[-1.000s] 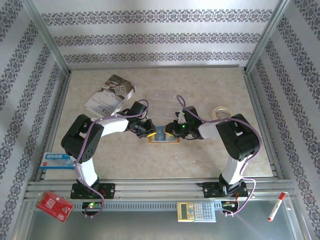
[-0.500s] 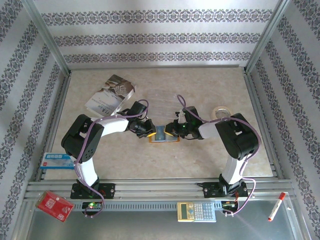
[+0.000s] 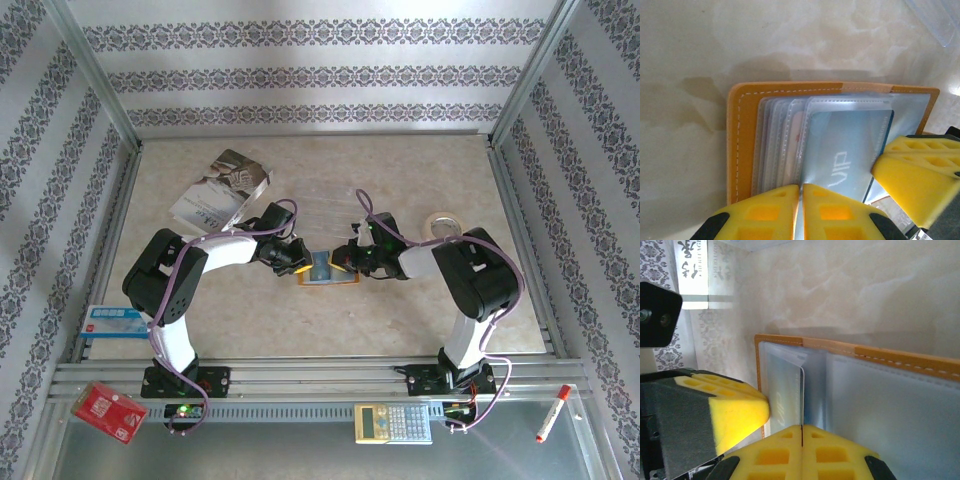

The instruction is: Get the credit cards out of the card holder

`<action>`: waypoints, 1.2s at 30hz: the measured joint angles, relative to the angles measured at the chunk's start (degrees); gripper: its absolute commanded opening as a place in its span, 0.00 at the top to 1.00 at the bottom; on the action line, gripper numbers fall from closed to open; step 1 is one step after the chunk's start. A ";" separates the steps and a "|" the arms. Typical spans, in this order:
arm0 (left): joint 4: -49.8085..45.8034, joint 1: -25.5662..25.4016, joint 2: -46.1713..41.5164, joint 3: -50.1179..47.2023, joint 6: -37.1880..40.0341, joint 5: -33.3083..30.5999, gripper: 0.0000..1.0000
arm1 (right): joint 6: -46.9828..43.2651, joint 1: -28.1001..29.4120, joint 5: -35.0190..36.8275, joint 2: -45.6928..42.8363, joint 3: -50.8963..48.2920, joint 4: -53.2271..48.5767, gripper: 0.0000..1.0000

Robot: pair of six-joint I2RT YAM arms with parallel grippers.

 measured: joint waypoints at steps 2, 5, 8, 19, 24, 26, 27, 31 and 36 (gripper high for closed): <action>0.04 0.00 0.02 0.00 0.00 0.00 0.86 | 0.00 -0.20 0.00 -0.44 -0.46 0.07 0.96; 0.04 0.00 0.04 0.00 0.00 -0.02 0.86 | -0.02 -0.31 0.00 -0.66 -0.90 0.22 0.96; 0.04 0.00 0.04 0.00 0.00 -0.02 0.86 | -0.11 -0.48 0.02 -0.83 -1.29 0.26 0.96; 0.04 0.00 0.02 0.04 0.02 0.17 0.86 | -1.73 -2.14 -0.22 -1.22 -2.27 -0.42 0.96; 0.94 0.00 -0.09 0.07 0.00 1.40 0.82 | -2.25 -2.12 -0.98 -1.20 -2.10 -0.63 0.96; 1.79 0.00 -0.09 0.07 -0.04 2.10 0.81 | -2.45 -2.12 -1.07 -1.14 -1.84 -0.74 0.95; 2.14 -0.02 -0.09 0.07 -0.04 2.34 0.81 | -2.49 -2.12 -1.09 -1.07 -1.70 -0.83 0.95; 3.04 -0.15 0.42 1.01 -0.04 2.75 0.82 | -2.60 -2.12 -1.27 -0.52 -1.36 -0.90 0.95; 3.37 -0.13 2.19 1.70 0.00 2.69 0.82 | -2.58 -2.12 -1.66 -0.04 -0.87 -0.90 0.94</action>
